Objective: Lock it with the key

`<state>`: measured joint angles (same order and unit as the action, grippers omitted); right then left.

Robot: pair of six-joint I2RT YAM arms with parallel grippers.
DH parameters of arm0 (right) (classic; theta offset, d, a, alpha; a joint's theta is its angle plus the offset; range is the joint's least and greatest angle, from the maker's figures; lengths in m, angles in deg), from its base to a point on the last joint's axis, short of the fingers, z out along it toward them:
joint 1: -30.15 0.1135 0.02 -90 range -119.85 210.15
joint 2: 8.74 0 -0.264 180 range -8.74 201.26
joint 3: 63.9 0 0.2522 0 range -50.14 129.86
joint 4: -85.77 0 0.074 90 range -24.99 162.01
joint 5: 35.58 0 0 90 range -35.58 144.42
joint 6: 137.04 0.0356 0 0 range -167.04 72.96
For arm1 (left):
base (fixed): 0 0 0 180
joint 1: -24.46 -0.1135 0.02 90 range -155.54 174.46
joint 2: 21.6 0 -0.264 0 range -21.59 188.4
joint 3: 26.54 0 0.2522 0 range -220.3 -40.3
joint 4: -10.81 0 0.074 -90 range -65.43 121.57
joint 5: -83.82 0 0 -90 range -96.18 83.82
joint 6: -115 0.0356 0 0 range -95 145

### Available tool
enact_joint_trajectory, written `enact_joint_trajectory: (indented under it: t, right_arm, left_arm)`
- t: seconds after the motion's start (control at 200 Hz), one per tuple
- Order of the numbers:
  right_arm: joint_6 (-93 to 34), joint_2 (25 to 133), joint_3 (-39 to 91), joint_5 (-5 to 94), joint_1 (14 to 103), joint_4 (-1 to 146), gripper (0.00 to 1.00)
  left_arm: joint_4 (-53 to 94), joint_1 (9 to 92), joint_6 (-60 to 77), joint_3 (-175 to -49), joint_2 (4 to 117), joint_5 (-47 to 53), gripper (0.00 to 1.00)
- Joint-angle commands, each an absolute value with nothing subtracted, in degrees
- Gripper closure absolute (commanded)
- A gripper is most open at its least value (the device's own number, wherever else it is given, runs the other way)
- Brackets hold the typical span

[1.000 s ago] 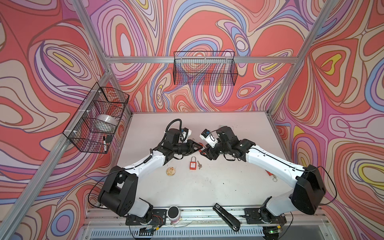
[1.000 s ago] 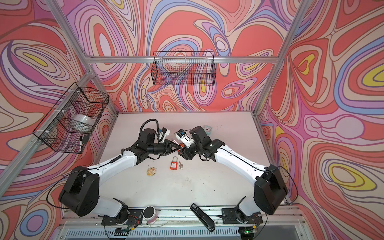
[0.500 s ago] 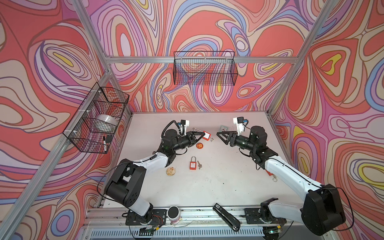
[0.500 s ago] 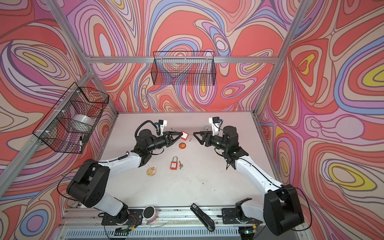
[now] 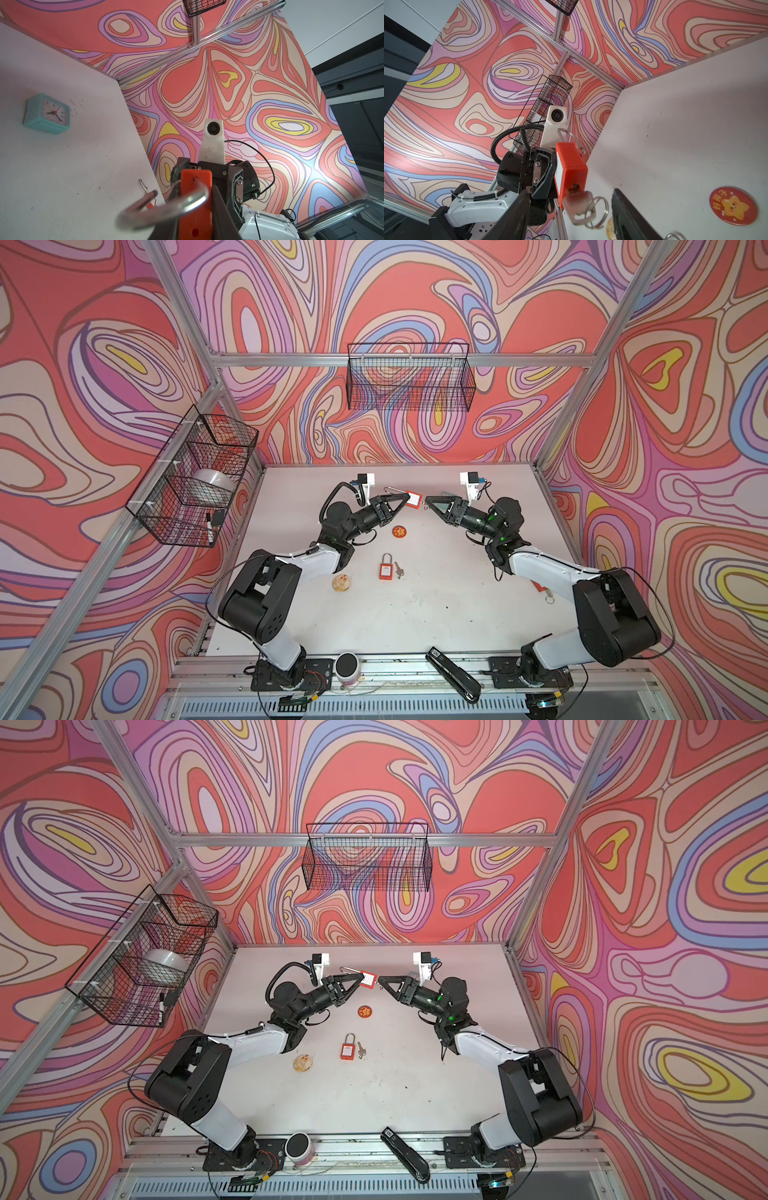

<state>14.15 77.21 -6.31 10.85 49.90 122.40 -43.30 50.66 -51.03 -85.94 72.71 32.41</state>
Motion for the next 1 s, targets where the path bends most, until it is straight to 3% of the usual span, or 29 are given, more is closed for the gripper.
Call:
enact_joint_trajectory:
  t: [0.0,0.16,0.391,0.481,0.541,0.646,0.996]
  right_arm:
    - [18.42,80.08,-4.04,9.57,51.51,129.55,0.36]
    - [18.58,82.71,-1.39,9.32,53.42,130.06,0.48]
    - [18.20,82.97,-0.74,9.30,53.99,129.87,0.84]
    - [18.42,82.80,-0.73,9.40,53.99,130.44,0.95]
    - [18.28,82.45,-0.66,9.53,53.95,130.46,0.96]
    - [17.99,81.63,-0.36,9.91,53.97,129.98,0.99]
    - [17.32,79.87,-0.86,9.17,53.46,127.16,1.00]
  left_arm:
    - [-51.89,50.48,-52.93,-87.71,73.06,33.47,1.00]
    - [-52.03,50.48,-52.96,-87.61,72.71,34.15,1.00]
    - [-51.79,50.48,-52.45,-87.04,72.63,34.37,1.00]
    - [-51.84,50.43,-51.97,-86.54,72.64,34.07,0.77]
    - [-51.86,50.35,-51.22,-86.02,72.37,33.96,0.61]
    - [-52.27,49.73,-50.24,-84.43,72.03,33.82,0.47]
    - [-53.30,42.65,-50.49,-78.82,67.57,36.39,0.35]
